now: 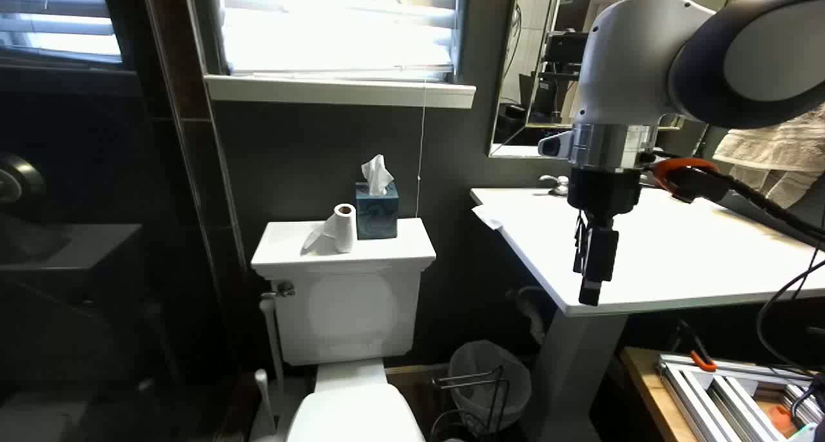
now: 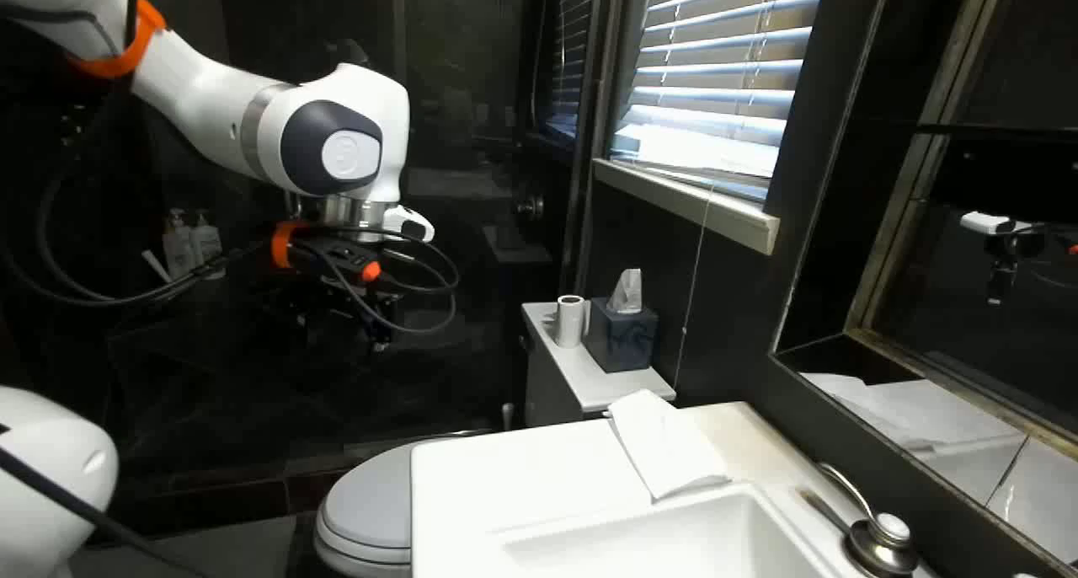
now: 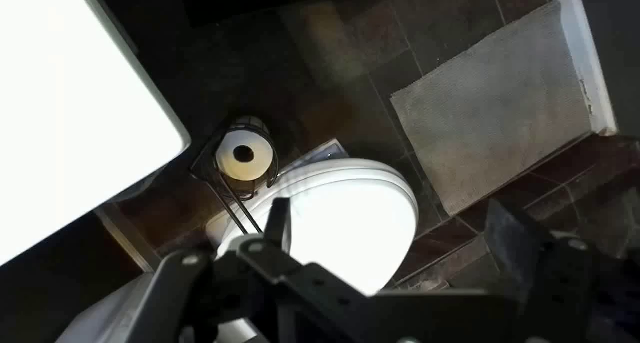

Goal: Put the tissue roll on the tissue holder

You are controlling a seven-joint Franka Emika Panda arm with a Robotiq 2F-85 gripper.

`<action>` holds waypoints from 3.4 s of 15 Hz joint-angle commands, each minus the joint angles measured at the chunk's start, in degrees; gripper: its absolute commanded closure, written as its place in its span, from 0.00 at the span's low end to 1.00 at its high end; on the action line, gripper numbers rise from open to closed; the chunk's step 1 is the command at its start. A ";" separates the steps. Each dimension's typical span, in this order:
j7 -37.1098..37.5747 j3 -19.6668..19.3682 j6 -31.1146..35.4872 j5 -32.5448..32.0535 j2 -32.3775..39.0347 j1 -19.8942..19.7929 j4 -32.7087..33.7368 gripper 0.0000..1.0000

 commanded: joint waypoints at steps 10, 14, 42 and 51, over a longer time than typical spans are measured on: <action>4.15 0.13 -7.55 9.60 6.29 0.52 8.98 0.00; 9.77 -1.42 -12.09 13.90 16.77 -1.59 22.71 0.00; 46.07 -2.92 15.97 26.80 71.81 -11.70 78.41 0.00; 57.33 -4.17 17.79 15.72 82.35 -11.69 90.41 0.00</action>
